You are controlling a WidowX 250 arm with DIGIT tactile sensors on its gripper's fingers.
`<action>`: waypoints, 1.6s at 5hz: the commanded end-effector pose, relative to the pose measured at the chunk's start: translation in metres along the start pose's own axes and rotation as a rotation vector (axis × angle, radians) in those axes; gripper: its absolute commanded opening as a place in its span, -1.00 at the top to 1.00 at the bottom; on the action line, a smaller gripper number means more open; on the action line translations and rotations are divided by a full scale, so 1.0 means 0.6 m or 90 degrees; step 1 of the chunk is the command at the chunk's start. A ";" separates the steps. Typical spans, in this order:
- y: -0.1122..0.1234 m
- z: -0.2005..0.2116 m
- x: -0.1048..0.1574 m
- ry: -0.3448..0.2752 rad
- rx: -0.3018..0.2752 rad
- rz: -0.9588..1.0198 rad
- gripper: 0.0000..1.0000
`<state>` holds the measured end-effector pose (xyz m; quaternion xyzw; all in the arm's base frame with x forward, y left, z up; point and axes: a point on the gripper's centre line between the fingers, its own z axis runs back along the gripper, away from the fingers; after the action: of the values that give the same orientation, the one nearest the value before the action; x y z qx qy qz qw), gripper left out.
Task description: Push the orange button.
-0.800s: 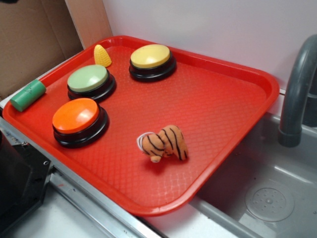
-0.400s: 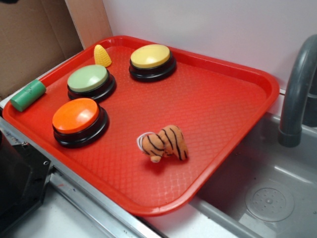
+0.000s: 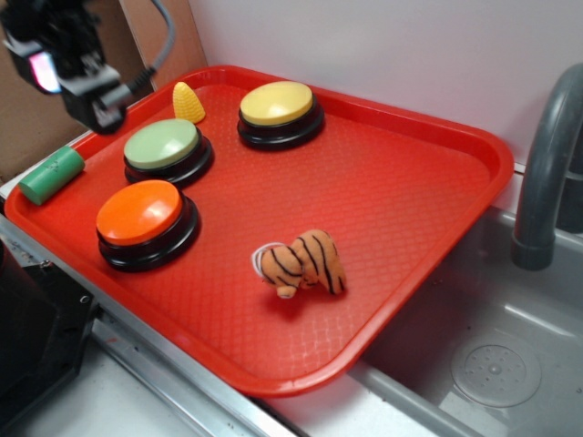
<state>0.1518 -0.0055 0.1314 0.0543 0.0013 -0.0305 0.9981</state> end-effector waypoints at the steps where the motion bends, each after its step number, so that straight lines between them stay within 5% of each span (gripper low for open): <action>1: 0.016 -0.068 0.029 -0.048 0.033 -0.041 -1.00; 3: 0.043 -0.147 0.011 -0.020 -0.027 0.006 -1.00; 4: 0.037 -0.165 0.018 0.001 -0.026 0.011 -1.00; 5: 0.029 -0.134 0.027 -0.011 -0.004 0.006 -1.00; 6: 0.033 -0.083 0.020 -0.034 0.062 0.050 -1.00; 7: 0.048 -0.038 0.008 -0.045 0.011 0.066 -1.00; 8: 0.047 -0.025 0.007 -0.033 0.027 0.098 -1.00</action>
<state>0.1463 0.0230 0.1076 0.0727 -0.0039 0.0380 0.9966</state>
